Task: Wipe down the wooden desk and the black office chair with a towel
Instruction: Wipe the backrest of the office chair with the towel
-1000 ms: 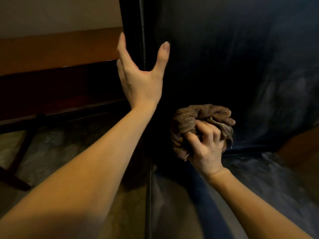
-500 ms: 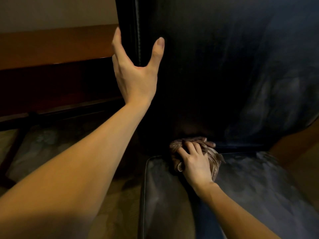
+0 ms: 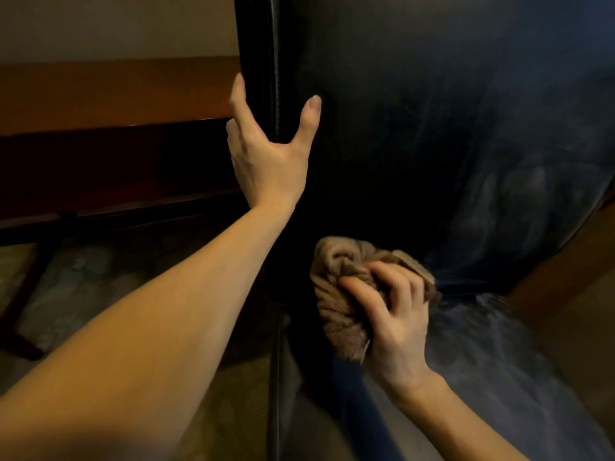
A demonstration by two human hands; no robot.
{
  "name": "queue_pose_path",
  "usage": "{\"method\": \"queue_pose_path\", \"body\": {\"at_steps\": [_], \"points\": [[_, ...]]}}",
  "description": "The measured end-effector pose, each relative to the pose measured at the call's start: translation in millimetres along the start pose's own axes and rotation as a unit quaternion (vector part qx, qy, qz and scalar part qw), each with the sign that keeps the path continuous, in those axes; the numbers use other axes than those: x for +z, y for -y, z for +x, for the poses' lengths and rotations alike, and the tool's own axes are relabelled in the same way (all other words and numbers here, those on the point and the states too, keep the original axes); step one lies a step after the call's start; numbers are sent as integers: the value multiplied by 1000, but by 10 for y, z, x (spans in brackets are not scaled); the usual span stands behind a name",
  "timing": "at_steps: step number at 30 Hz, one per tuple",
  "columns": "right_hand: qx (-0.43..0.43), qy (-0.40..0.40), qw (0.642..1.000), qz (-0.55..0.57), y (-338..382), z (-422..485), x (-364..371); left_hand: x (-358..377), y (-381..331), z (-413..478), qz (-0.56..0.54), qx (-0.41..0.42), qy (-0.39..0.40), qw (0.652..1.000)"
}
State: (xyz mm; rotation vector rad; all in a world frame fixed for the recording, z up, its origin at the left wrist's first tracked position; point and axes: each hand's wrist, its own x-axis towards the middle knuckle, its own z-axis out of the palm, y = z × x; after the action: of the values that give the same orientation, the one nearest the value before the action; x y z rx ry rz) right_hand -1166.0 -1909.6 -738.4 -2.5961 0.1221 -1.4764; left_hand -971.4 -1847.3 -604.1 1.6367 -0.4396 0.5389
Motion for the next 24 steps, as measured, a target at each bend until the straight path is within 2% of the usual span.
{"method": "queue_pose_path", "body": {"at_steps": [2, 5, 9, 12, 16, 19, 21, 24], "points": [[0, -2, 1000, -20, 43, 133, 78, -3, -1, -5, -2, 3, -7, 1000], [-1, 72, 996, -57, 8, 199, 415, -10, 21, 14, -7, 6, -10, 1000], [5, 58, 997, -59, -95, 116, 687, 14, 58, 39, -17, 5, -8, 1000], [-28, 48, 996, -70, -239, 61, 741, 58, 63, 44, -27, 3, -2, 1000], [-99, 78, 985, -117, -457, -90, 785, 109, 64, 51, -38, 6, 2, 999], [-102, 97, 981, -134, -514, -146, 816, 139, 54, 62, -42, 3, 5, 999], [-93, 119, 979, -137, -527, -206, 825, 161, 48, 68, -47, 6, 9, 999], [-73, 193, 968, -145, -547, -314, 849, 187, 46, 67, -52, 8, 13, 999]]}}
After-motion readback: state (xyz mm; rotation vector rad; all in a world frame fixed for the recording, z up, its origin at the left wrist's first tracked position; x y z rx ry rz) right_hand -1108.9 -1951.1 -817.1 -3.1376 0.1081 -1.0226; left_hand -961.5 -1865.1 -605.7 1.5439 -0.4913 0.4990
